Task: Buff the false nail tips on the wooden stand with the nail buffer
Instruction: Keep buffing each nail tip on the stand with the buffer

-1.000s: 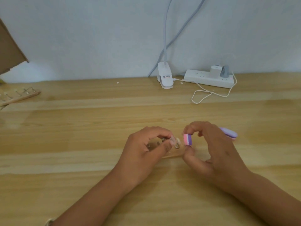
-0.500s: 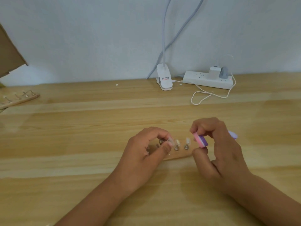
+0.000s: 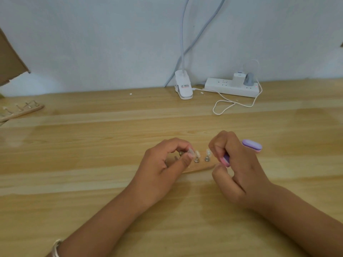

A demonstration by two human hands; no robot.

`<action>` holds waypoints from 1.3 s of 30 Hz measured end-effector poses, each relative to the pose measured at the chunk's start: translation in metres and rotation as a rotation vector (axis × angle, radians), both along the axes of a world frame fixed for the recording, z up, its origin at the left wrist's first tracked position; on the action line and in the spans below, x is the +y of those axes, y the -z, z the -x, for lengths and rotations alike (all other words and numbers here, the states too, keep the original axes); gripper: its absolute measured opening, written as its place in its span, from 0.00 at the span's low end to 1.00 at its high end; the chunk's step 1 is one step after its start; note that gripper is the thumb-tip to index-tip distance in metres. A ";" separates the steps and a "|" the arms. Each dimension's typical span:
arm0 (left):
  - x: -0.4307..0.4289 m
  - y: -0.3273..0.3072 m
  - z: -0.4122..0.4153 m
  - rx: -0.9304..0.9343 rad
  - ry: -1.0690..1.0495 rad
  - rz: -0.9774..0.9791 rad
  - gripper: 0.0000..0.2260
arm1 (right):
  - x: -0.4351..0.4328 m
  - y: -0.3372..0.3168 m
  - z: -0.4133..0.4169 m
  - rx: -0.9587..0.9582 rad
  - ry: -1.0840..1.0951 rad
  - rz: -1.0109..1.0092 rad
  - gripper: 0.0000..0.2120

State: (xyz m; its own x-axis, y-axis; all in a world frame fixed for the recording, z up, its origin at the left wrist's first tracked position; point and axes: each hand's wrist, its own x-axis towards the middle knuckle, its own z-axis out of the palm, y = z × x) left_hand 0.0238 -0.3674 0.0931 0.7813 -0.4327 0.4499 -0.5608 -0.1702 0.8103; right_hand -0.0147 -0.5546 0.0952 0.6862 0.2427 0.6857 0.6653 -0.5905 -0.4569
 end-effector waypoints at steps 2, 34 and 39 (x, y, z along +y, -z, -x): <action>0.000 -0.001 0.001 0.008 -0.004 -0.006 0.02 | -0.001 -0.001 0.000 -0.009 0.028 0.046 0.06; -0.002 -0.005 0.006 0.034 0.004 0.017 0.07 | 0.000 0.000 -0.006 0.144 0.025 -0.103 0.08; -0.002 -0.002 0.005 0.018 -0.033 -0.005 0.06 | -0.011 0.000 -0.003 0.219 -0.014 -0.124 0.11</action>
State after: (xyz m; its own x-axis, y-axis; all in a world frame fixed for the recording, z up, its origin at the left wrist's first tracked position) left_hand 0.0184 -0.3696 0.0948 0.8030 -0.4086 0.4338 -0.5404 -0.1926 0.8191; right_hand -0.0114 -0.5661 0.0956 0.8190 0.1768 0.5459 0.5501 -0.5125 -0.6593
